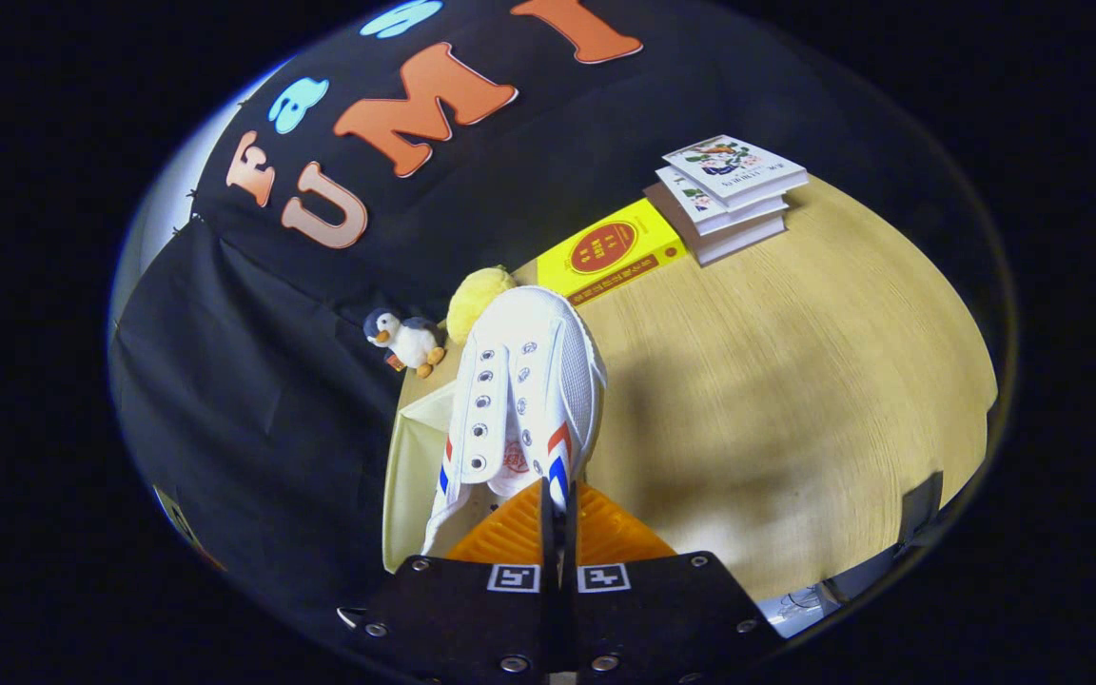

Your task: Open the storage box then place both shoes into the box .Put the left shoe in first, then the right shoe, with the right side of both shoes facing outward in a uniform manner.

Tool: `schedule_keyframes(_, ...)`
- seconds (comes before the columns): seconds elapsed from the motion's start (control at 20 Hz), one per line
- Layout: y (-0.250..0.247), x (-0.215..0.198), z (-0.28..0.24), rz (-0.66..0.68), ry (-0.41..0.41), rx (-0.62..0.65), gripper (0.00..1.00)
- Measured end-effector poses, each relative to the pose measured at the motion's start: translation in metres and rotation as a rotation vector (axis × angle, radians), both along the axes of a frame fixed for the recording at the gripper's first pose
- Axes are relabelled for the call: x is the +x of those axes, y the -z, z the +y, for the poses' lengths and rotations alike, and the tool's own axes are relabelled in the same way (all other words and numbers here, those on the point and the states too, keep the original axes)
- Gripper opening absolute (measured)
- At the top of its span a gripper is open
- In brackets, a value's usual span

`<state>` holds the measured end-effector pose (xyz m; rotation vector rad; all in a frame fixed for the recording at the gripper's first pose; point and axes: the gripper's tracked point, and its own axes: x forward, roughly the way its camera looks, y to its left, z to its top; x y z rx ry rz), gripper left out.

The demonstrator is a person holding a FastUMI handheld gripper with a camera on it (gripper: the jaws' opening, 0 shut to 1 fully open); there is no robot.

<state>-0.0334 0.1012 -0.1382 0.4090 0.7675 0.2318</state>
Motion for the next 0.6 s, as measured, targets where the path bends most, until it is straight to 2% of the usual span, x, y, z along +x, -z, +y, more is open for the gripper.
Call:
schedule_keyframes(0.3,-0.011,-0.003,0.075,-0.032,-0.036,-0.027,0.00)
schedule_keyframes(0.45,0.001,-0.003,0.101,-0.016,-0.042,-0.047,0.00)
schedule_keyframes(0.6,0.021,0.003,0.109,0.003,-0.031,-0.125,0.00)
